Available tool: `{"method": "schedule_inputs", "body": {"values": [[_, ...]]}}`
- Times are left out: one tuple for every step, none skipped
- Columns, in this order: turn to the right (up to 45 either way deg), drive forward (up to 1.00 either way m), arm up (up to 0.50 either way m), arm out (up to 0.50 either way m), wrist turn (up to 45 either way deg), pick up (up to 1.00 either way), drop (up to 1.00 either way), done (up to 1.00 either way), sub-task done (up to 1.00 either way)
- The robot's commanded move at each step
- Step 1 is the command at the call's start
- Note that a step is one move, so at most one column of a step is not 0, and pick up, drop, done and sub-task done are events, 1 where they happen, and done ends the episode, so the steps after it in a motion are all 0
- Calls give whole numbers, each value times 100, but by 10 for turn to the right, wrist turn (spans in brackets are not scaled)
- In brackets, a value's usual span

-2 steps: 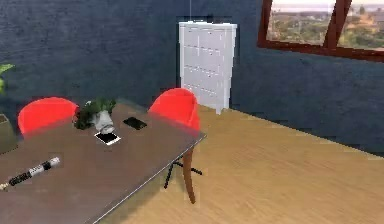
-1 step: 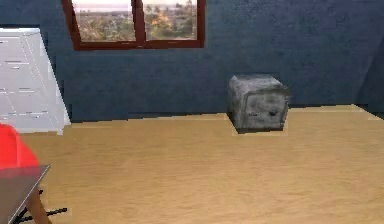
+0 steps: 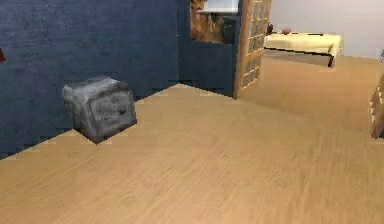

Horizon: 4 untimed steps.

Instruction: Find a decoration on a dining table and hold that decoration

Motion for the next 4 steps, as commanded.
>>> {"method": "schedule_inputs", "body": {"values": [[360,0,0,0,0,0,0,0,0],[0,20,0,0,0,0,0,0,0],[-450,0,0,0,0,0,0,0,0],[-270,0,0,0,0,0,0,0,0]]}}
